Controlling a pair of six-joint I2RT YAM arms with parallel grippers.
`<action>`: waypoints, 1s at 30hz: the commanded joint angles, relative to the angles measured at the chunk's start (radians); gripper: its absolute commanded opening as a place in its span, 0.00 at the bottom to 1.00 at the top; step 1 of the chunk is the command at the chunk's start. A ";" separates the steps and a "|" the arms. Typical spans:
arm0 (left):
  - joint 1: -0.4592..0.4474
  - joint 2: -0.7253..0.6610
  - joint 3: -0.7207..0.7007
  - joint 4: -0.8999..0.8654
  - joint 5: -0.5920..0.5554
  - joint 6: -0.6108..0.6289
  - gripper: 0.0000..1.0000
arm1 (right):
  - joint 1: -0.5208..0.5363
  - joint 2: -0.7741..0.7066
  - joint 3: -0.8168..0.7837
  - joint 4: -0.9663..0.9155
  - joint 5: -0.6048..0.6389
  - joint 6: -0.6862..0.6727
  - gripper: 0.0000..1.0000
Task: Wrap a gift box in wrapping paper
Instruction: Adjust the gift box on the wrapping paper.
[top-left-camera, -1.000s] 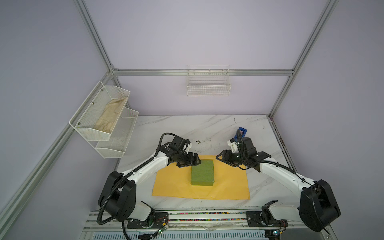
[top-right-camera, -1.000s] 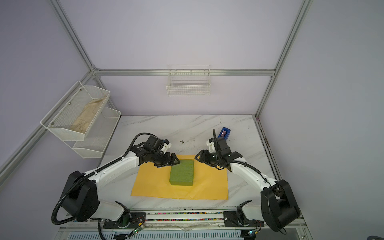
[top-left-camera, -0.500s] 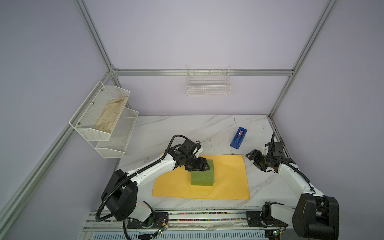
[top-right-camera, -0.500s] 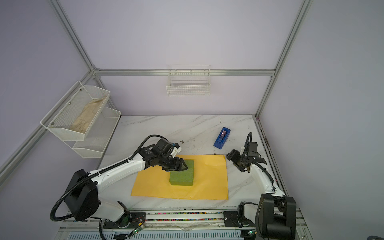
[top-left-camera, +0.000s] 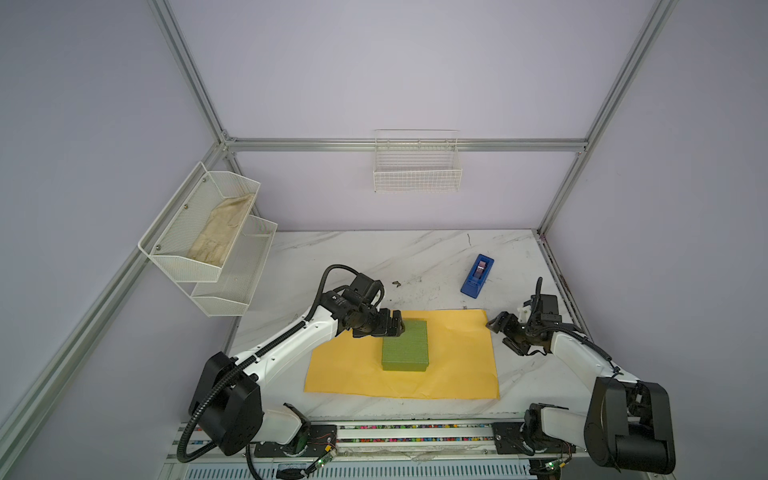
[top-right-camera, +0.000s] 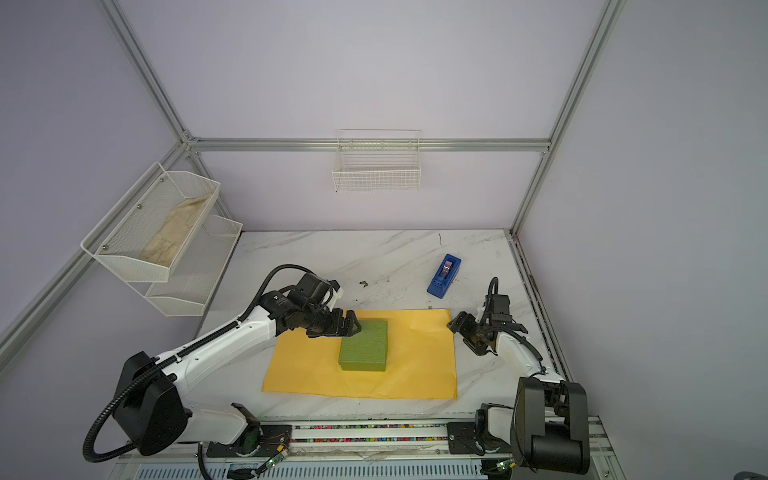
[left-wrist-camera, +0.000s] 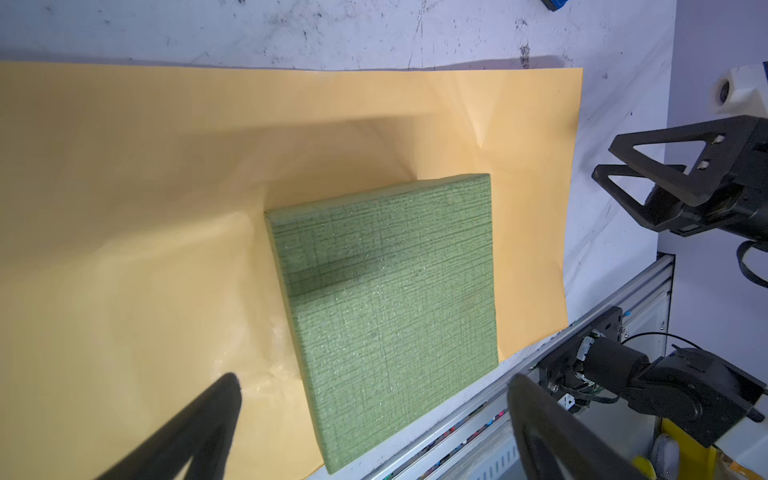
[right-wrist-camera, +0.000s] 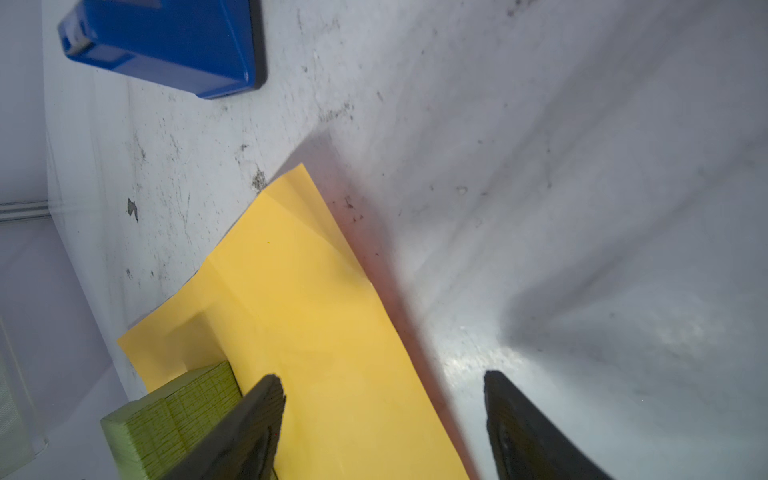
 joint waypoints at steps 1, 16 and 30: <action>0.010 0.038 -0.022 0.059 0.083 0.024 0.98 | 0.000 0.010 -0.019 0.026 -0.035 -0.012 0.78; 0.011 0.069 -0.081 0.155 0.185 -0.021 0.97 | 0.004 0.046 -0.083 0.098 -0.171 -0.008 0.77; 0.011 0.018 0.023 0.044 0.069 0.005 0.94 | 0.008 0.043 -0.093 0.107 -0.191 -0.026 0.72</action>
